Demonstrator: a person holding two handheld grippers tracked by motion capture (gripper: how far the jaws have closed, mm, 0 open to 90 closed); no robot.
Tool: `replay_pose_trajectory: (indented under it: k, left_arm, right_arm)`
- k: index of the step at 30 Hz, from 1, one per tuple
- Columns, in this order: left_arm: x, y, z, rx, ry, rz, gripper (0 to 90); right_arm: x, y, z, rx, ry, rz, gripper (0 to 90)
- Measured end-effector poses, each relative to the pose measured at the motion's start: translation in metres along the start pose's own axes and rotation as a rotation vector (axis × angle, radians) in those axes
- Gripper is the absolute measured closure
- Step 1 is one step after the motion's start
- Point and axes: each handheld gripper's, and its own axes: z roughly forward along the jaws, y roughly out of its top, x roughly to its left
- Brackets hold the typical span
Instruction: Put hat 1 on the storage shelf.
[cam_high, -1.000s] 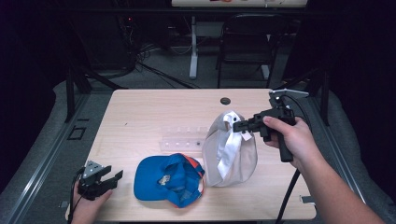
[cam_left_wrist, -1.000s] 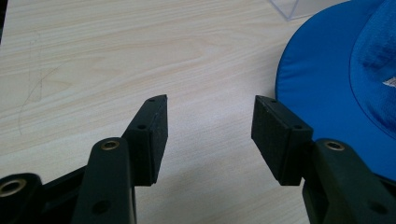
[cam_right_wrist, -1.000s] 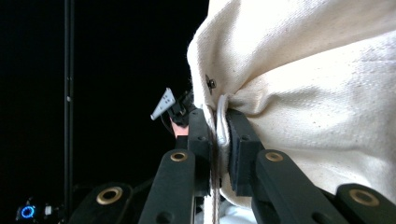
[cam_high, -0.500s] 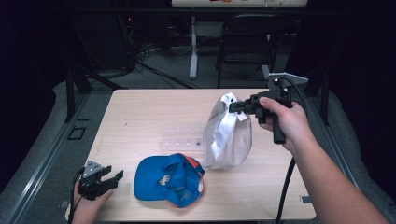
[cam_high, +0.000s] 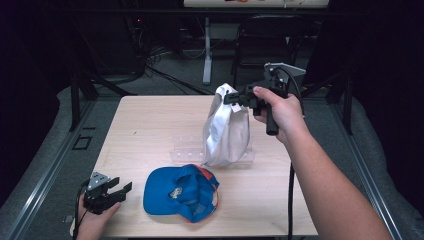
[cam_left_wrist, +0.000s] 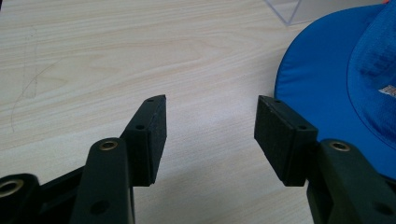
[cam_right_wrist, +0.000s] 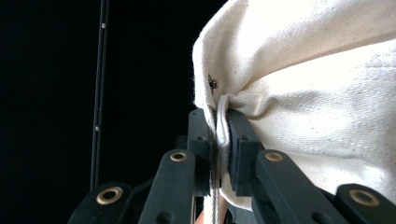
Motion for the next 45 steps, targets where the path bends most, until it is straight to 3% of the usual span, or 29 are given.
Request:
replay_pose_trajectory:
  k: [8,16,18,19,22,23,24,27,38,45]
  left_arm:
    - [-0.005,0.001,0.001,-0.013,-0.019,0.034,46.3]
    - [-0.018,0.007,0.000,-0.034,-0.075,0.061,47.3]
    - [-0.027,0.014,-0.001,-0.052,-0.109,0.085,47.0]
    - [-0.027,0.014,-0.001,-0.052,-0.109,0.085,47.1]
    - [-0.044,0.026,-0.006,-0.084,-0.134,0.147,47.1]
    - [-0.044,0.026,-0.006,-0.084,-0.134,0.147,47.0]
    - [-0.051,0.033,-0.007,-0.087,-0.145,0.179,47.0]
    - [-0.059,0.041,-0.005,-0.103,-0.155,0.204,47.0]
    - [-0.099,0.086,0.010,-0.167,-0.210,0.253,47.1]
    - [-0.116,0.101,0.022,-0.163,-0.218,0.276,47.6]
  right_arm:
    - [0.005,0.012,0.022,0.000,-0.005,0.012,81.8]
    - [0.008,0.023,0.037,-0.006,-0.005,0.021,81.8]
    - [0.007,0.027,0.043,-0.006,-0.019,0.019,81.8]
    - [0.007,0.027,0.043,-0.006,-0.019,0.019,81.8]
    - [0.003,0.033,0.051,-0.003,-0.021,0.027,81.8]
    - [0.003,0.033,0.051,-0.003,-0.021,0.027,81.8]
    - [0.002,0.037,0.054,-0.001,-0.027,0.029,81.7]
    - [0.001,0.040,0.058,-0.002,-0.034,0.032,81.8]
    - [0.002,0.050,0.070,-0.019,-0.060,0.034,81.7]
    - [0.004,0.050,0.078,-0.017,-0.058,0.032,81.7]
